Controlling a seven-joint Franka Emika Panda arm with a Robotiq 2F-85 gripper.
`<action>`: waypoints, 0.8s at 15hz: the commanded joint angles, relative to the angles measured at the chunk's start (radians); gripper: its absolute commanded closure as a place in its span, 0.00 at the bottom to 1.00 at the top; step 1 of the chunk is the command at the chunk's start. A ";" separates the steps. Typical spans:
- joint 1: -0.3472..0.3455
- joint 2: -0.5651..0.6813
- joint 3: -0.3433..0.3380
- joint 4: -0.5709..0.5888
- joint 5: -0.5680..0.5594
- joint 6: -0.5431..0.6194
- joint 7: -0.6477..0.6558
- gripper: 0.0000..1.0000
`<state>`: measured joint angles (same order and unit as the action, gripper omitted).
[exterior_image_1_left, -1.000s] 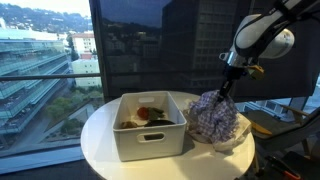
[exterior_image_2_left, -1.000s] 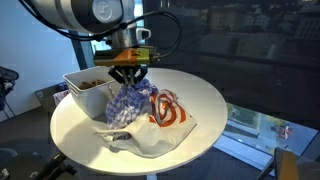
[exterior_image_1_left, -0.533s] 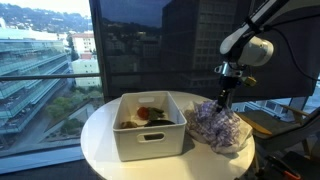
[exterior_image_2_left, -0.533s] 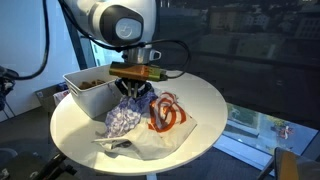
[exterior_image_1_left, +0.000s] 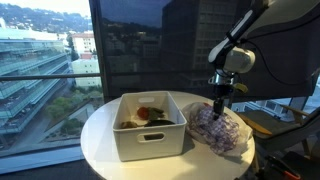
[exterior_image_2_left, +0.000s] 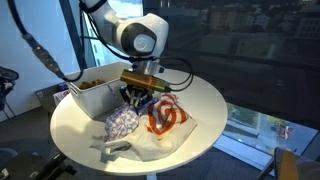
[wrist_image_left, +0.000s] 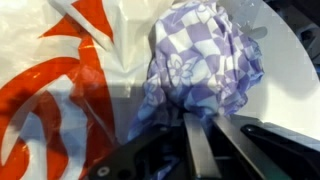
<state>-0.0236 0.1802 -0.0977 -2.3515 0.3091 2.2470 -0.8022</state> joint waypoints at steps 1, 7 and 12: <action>-0.060 0.116 0.058 0.111 0.044 -0.090 -0.043 0.98; -0.119 0.230 0.054 0.233 -0.014 -0.031 0.048 0.98; -0.140 0.214 0.052 0.240 -0.089 0.032 0.116 0.98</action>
<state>-0.1525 0.4035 -0.0542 -2.1242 0.2654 2.2444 -0.7366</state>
